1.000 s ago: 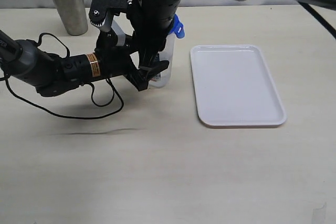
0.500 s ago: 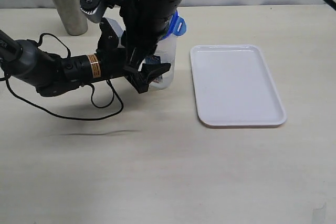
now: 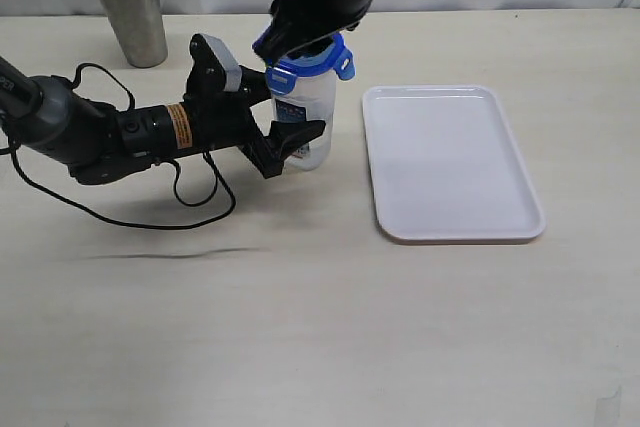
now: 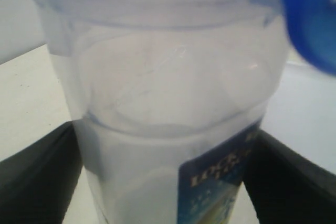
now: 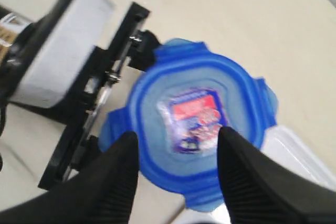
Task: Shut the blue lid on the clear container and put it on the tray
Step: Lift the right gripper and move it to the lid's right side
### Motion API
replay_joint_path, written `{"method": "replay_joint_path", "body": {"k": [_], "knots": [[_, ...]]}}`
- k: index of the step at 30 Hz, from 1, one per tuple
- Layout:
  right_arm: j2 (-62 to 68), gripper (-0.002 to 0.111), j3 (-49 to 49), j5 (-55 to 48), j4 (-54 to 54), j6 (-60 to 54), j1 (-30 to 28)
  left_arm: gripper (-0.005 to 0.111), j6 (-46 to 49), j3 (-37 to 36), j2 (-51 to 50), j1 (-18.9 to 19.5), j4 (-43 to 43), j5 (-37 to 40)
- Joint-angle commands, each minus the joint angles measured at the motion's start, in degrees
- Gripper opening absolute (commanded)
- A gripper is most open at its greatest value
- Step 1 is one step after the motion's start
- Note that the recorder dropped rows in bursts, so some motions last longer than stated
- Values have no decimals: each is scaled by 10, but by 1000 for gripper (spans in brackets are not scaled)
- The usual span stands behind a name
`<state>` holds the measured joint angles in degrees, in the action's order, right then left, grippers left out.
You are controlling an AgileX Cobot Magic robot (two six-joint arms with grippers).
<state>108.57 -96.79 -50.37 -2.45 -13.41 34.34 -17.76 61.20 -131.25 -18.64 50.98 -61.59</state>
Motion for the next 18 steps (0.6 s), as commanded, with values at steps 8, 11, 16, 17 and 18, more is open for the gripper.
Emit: {"method": "replay_joint_path", "body": {"k": [8, 11, 16, 17, 18], "knots": [[-8, 45, -3, -100, 358, -60, -132, 0, -3, -5, -2, -1, 8, 15], [-10, 45, 6, -125, 361, -51, -144, 0, -3, -5, -2, -1, 8, 15], [-34, 41, 96, -28, 363, -27, -145, 0, -3, -5, -2, -1, 8, 15], [-37, 41, 107, -9, 367, -23, -145, 0, -3, -5, -2, -1, 8, 15], [-36, 41, 119, 4, 383, -23, -145, 0, -3, -5, -2, -1, 8, 15]]}}
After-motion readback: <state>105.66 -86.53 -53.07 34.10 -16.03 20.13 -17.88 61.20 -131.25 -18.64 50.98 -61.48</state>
